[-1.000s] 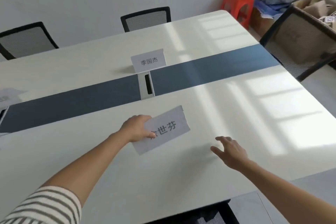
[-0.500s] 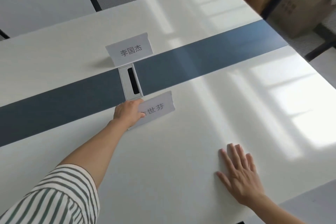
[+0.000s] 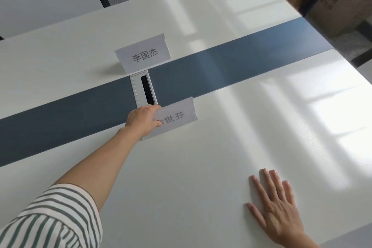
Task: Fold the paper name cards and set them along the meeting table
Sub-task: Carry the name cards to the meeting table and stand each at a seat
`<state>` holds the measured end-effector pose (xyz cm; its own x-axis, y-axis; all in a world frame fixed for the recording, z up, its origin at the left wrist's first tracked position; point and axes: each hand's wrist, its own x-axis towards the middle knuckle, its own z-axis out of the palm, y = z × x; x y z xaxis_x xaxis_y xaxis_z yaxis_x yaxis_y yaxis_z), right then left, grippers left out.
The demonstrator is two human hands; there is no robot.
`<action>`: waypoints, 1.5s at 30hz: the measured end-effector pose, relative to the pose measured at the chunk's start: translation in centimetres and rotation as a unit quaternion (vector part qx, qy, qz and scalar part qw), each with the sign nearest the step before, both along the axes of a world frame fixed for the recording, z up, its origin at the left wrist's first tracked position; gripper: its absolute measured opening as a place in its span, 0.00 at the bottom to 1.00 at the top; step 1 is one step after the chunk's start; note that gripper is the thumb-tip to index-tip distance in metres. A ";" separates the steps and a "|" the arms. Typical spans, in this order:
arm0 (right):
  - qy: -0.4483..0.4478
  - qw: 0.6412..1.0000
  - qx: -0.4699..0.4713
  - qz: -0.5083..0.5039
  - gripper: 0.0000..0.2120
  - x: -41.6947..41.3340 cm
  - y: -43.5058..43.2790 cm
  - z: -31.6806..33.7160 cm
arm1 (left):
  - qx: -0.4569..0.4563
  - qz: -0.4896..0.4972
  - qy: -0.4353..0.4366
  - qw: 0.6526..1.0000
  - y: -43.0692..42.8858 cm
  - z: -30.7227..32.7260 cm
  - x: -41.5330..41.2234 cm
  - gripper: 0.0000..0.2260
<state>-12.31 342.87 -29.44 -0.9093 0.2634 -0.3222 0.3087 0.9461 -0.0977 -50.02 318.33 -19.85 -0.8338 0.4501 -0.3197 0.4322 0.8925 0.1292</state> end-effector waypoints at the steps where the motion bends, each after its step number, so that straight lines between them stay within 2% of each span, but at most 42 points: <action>1: 0.001 1.000 -0.001 -0.001 0.37 0.0 0.0 0.0 | 0.000 -0.001 0.000 1.000 0.0 -0.1 0.0 0.21; 5: 0.010 1.000 -0.003 -0.001 0.37 0.0 0.0 0.0 | -0.014 -0.017 0.000 1.000 0.2 -0.5 -0.2 0.22; 8: 0.019 1.000 0.003 0.003 0.37 -0.1 0.0 0.0 | -0.035 -0.026 0.018 0.999 0.7 -0.6 -0.2 0.26; 11: 0.010 1.000 0.008 0.002 0.37 -0.1 -0.1 0.2 | -0.036 -0.018 0.091 0.995 0.6 -0.3 0.6 0.28; 14: -0.012 1.000 0.002 0.002 0.36 -0.3 -0.1 0.6 | 0.016 -0.012 0.159 0.987 0.2 1.2 2.9 0.21; 16: -0.034 0.999 -0.001 0.006 0.35 -0.3 -0.2 0.8 | 0.061 0.009 0.133 0.989 -0.3 2.8 5.5 0.16; 19: -0.037 0.999 0.002 0.005 0.35 -1.0 -0.3 1.8 | 0.146 0.103 -0.020 0.984 -1.5 5.0 10.1 0.13; 21: -0.081 0.996 -0.037 0.000 0.35 -1.6 -0.2 3.5 | 0.186 0.146 -0.126 0.964 -3.0 6.2 14.2 0.13; 23: -0.099 0.991 -0.091 -0.016 0.32 -2.0 0.1 5.9 | 0.202 0.163 -0.193 0.946 -4.7 7.1 19.0 0.13; 25: -0.097 0.980 -0.163 -0.058 0.25 -1.5 0.3 8.3 | 0.210 0.174 -0.242 0.931 -6.4 7.9 24.2 0.13; 28: -0.096 0.961 -0.249 -0.076 0.20 1.2 -0.1 11.0 | 0.229 0.206 -0.285 0.908 -9.1 9.2 32.5 0.13; 32: -0.084 0.951 -0.295 -0.037 0.16 6.8 -0.9 13.1 | 0.274 0.298 -0.287 0.868 -12.2 10.0 43.5 0.11; 35: -0.090 0.938 -0.334 -0.001 0.12 11.1 -1.6 13.4 | 0.319 0.403 -0.269 0.814 -13.7 10.4 52.0 0.09; 37: -0.113 0.930 -0.350 0.028 0.11 13.4 -2.7 13.7 | 0.341 0.461 -0.253 0.779 -14.5 11.1 57.4 0.09; 40: -0.183 0.911 -0.361 0.083 0.12 15.9 -5.6 14.3 | 0.334 0.508 -0.251 0.754 -16.3 12.0 65.1 0.09; 43: -0.212 0.891 -0.372 0.153 0.11 16.9 -10.5 16.6 | 0.339 0.544 -0.225 0.734 -18.8 13.7 71.2 0.17; 45: -0.218 0.876 -0.389 0.185 0.11 17.0 -14.4 18.4 | 0.356 0.586 -0.175 0.706 -20.9 14.7 74.5 0.21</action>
